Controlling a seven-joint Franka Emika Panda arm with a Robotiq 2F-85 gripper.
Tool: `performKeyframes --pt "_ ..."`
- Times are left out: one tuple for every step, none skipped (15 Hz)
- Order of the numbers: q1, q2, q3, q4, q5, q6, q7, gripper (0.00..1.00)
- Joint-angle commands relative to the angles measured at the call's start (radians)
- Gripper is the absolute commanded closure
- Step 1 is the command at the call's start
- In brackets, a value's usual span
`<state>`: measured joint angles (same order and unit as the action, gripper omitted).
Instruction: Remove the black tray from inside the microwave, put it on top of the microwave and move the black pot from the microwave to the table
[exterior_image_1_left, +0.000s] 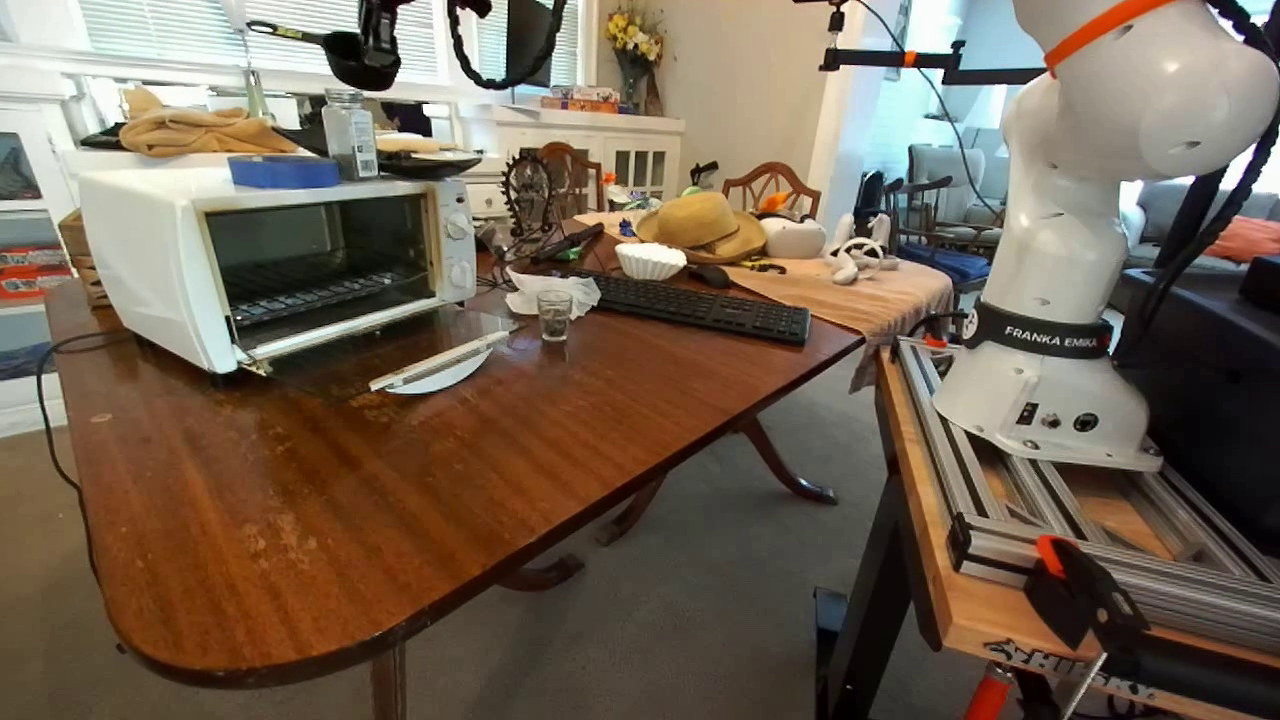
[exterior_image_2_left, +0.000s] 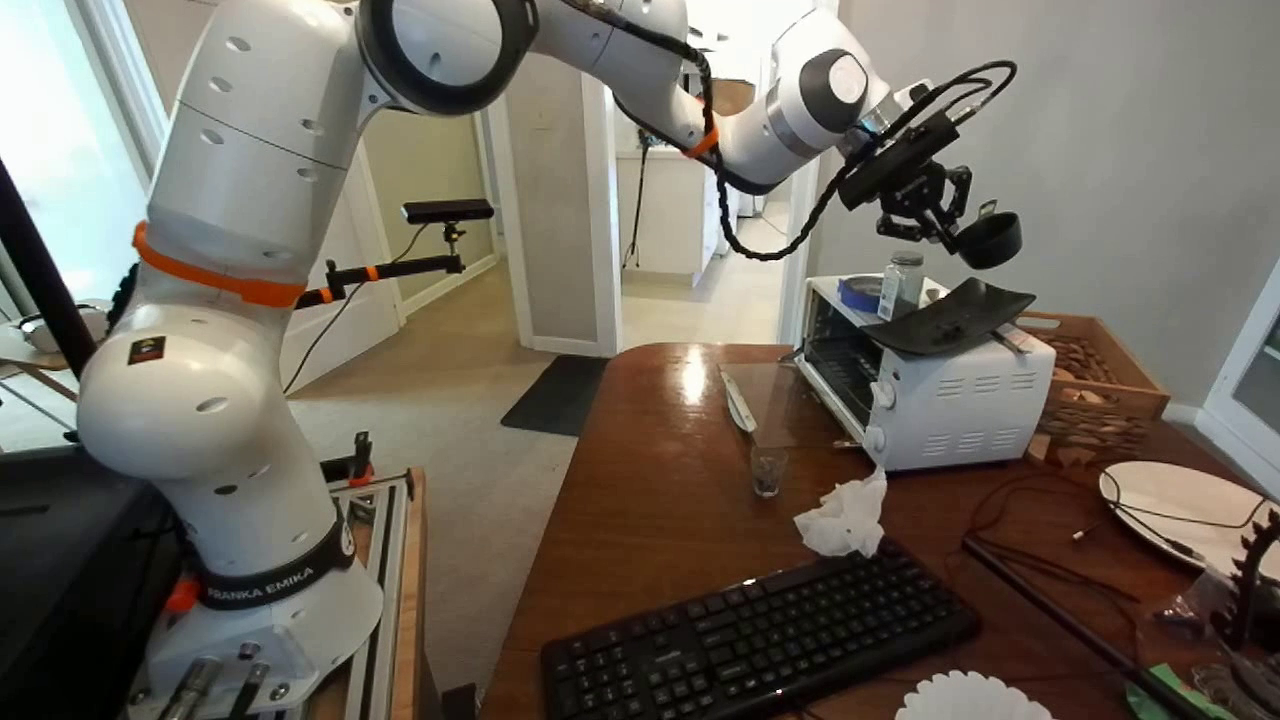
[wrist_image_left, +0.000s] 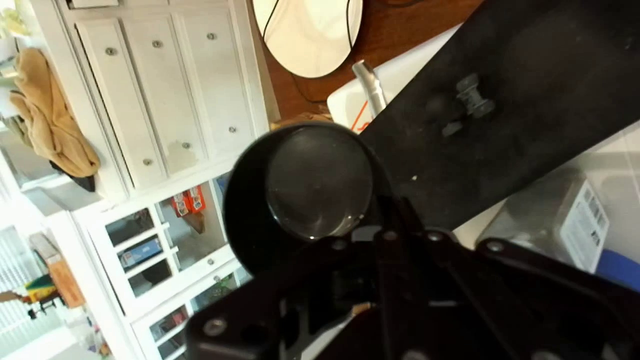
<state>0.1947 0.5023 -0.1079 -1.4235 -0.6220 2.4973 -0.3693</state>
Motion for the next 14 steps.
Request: performKeyframes --pt "-0.025 -0.149 0.01 -0.214 -0.045 0.083 0.143 0.99" --pt "-0.041 -0.176 0.014 -0.247 -0.036 0.113 0.169 0.99" --pt "-0.056 -0.206 0.019 -0.278 -0.023 0.137 0.179 0.99" --pt "-0.075 -0.235 0.028 -0.311 0.0 0.159 0.179 0.99" --pt "-0.109 -0.262 0.047 -0.343 0.045 0.188 0.139 0.99" --pt "-0.139 -0.284 0.07 -0.373 0.104 0.206 0.091 0.99" --pt "-0.179 -0.298 0.101 -0.399 0.195 0.223 0.01 0.99" --pt "-0.207 -0.312 0.128 -0.417 0.288 0.213 -0.073 0.99" --pt "-0.234 -0.317 0.153 -0.425 0.373 0.189 -0.154 0.99" --pt "-0.256 -0.32 0.17 -0.425 0.445 0.164 -0.219 0.99" --pt "-0.269 -0.323 0.179 -0.425 0.505 0.138 -0.279 0.99" --pt "-0.28 -0.326 0.183 -0.426 0.532 0.113 -0.306 0.99" --pt "-0.283 -0.333 0.179 -0.431 0.553 0.094 -0.325 0.99" --pt "-0.284 -0.343 0.169 -0.442 0.555 0.077 -0.323 0.99"
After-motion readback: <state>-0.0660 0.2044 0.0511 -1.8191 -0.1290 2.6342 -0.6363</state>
